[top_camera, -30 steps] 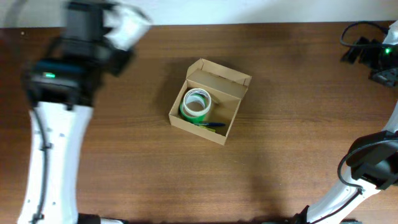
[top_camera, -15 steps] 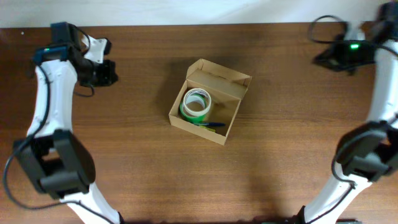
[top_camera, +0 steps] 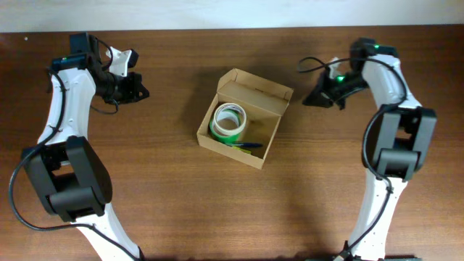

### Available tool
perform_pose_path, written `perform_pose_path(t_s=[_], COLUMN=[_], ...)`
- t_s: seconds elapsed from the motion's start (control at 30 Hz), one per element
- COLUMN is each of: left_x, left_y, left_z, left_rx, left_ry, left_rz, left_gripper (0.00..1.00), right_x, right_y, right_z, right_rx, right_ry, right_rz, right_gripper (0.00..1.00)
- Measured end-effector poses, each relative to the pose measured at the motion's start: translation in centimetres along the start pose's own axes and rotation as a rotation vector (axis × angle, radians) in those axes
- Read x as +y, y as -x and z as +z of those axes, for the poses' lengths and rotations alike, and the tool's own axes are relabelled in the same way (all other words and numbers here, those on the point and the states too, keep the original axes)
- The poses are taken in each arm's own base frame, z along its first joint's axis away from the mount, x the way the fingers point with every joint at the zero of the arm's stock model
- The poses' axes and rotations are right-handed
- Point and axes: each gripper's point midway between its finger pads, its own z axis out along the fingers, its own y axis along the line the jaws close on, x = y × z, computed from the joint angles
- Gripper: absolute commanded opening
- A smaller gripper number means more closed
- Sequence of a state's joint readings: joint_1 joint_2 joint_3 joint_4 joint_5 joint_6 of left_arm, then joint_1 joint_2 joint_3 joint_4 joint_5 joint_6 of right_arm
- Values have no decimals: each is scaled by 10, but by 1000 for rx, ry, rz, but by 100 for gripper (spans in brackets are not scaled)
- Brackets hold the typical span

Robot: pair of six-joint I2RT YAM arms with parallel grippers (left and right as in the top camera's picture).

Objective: Pack container
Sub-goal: 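Move both grippers to the box lid flaps on either side, then grip the lid edges with both grippers and swing the lid upward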

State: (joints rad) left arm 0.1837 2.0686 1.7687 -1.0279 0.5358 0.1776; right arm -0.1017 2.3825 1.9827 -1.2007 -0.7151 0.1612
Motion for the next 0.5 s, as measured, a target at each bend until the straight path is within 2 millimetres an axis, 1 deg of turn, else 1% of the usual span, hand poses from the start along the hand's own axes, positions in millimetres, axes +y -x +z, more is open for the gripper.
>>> perform_pose_path(t_s=[0.07,0.13,0.27,0.37,0.5], left_x=[-1,-1,-2,-4,-13], left_y=[0,0,0,0,4], left_z=[0,0,0,1,7], left_rx=[0,0,0,2,-4], left_ry=[-3,-6,-8,-9,-15], left_rz=[1,1,2,5,28], left_gripper=[2,2,2,2,2], right_x=[15,32,52,60,59], right_y=[0,-5,-8,-9,-8], right_z=[10,23,38,43,41], right_rx=[1,16,21,24,19], right_ry=[18,33,49,59,65], right_rz=[-45,-84,-133,-153,-144], right_gripper=[4,4,4,4,4])
